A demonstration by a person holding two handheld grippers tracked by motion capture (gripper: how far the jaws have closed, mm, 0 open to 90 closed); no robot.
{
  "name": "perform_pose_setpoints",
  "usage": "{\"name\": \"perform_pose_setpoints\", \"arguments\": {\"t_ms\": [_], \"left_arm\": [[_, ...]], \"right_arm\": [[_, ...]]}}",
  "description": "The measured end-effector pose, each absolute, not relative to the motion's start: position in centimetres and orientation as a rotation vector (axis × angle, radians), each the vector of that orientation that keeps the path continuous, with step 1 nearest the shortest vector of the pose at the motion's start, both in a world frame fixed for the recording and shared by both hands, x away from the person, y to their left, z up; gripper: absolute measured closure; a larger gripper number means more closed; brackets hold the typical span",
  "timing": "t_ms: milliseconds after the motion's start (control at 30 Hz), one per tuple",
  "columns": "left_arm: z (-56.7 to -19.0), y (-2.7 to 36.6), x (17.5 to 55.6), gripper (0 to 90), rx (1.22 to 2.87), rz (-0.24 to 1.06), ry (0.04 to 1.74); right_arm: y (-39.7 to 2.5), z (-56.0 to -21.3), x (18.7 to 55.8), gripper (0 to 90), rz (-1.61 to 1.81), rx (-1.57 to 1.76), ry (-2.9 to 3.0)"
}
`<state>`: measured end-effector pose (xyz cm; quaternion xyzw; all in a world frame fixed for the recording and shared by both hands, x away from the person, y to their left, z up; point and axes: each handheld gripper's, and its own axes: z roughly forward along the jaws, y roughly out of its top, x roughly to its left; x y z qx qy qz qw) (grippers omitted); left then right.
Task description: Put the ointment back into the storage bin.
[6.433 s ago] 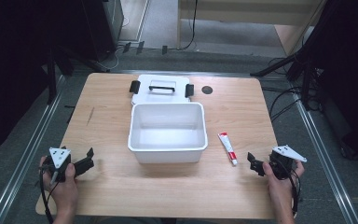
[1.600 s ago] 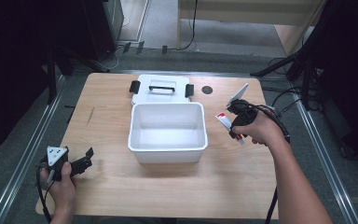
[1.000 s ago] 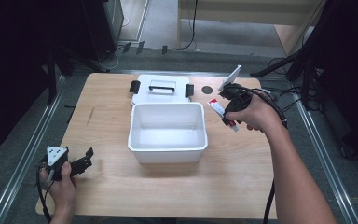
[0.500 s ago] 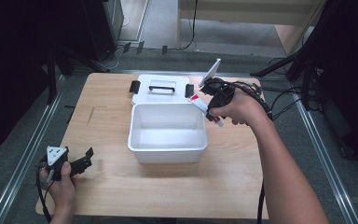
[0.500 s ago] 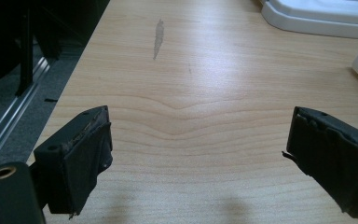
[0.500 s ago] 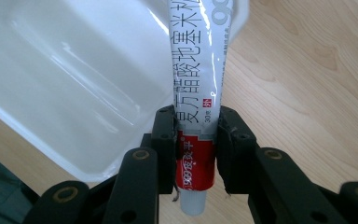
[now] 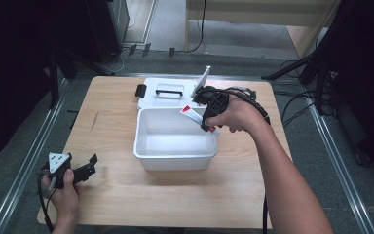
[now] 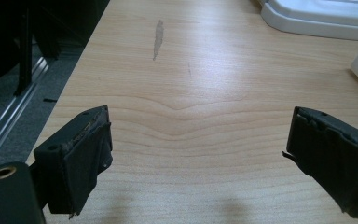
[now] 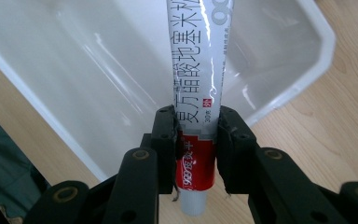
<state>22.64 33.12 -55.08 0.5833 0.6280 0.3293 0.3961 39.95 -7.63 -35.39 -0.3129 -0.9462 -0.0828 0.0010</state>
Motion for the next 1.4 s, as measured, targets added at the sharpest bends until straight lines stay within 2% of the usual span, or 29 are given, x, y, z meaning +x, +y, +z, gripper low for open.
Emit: {"name": "perform_pose_setpoints", "arguments": {"t_ms": [767, 1400], "left_arm": [[-55.1, 33.2, 22.7, 6.9, 1.470, 0.827, 1.594], [-55.1, 33.2, 22.7, 6.9, 1.463, 0.823, 1.597]], "right_arm": [[-5.4, -38.5, 38.1, 71.5, -0.263, -0.307, -3.129], [-5.6, -40.8, 38.0, 71.4, -0.222, -0.244, -3.110]]}}
